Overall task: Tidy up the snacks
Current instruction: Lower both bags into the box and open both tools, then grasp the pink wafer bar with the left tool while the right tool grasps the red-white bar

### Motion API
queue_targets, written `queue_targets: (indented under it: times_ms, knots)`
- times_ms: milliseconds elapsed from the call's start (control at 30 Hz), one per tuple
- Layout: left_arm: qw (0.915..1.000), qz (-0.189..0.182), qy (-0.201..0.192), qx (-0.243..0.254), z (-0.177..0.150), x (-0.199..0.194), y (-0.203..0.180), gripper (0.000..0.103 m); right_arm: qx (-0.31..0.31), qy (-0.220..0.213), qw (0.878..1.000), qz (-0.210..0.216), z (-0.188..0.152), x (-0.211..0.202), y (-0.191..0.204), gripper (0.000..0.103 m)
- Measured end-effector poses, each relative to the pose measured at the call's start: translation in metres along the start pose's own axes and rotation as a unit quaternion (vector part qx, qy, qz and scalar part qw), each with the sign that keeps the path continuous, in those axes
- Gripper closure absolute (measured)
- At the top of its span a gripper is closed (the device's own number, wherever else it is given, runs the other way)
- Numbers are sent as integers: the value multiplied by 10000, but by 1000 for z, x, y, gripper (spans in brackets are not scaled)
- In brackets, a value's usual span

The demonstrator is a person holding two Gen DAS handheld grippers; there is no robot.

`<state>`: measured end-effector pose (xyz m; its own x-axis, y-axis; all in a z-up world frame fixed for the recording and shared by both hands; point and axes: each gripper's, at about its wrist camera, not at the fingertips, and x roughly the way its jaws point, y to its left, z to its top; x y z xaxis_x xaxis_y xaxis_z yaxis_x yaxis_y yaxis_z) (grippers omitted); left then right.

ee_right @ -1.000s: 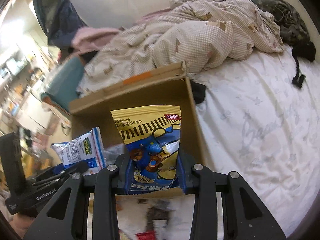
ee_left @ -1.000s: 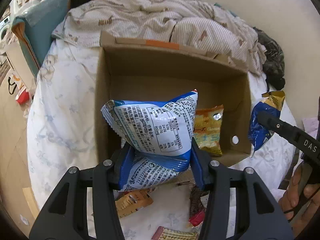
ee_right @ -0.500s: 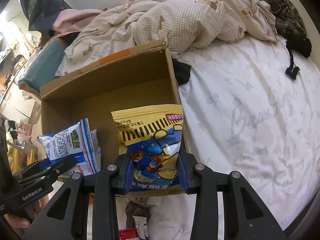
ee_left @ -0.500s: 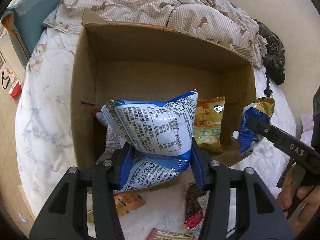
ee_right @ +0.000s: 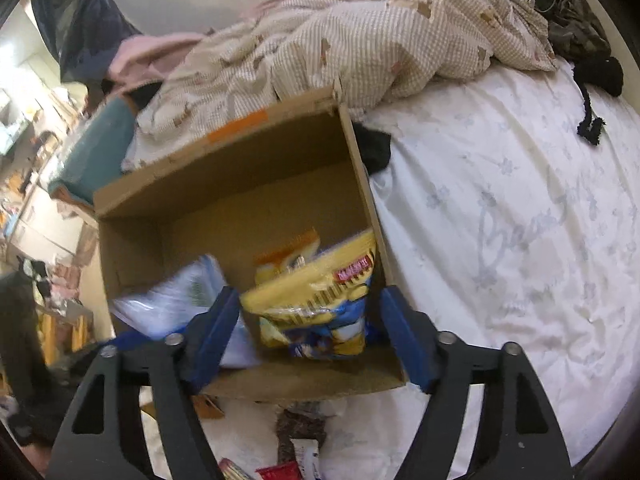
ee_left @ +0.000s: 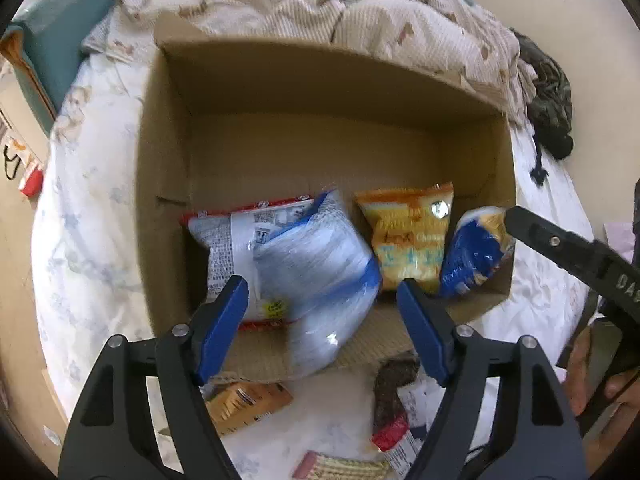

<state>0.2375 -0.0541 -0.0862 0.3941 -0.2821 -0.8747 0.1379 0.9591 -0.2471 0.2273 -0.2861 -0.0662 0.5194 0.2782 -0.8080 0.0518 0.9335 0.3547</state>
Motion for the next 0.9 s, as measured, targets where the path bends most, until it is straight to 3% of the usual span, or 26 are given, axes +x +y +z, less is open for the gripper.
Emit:
queue_targets:
  times_ms: [333,567,700,900]
  knots:
    - [9988,138,-398,-269,8,-18,15,24,91,4,9999,89,3,-1,-3,24]
    - [9985,216,-453,-209,7,-22,13,24,128,24,9998,149,2,-2,-3,24]
    - [9979,225,-598,-109,3,-35,12,24,163,28,9997,165,1,-3,-3,24]
    - [9969,256,-650,-370,-12,-54,23,24,273,73,9995,166,-12,-14,-8,24]
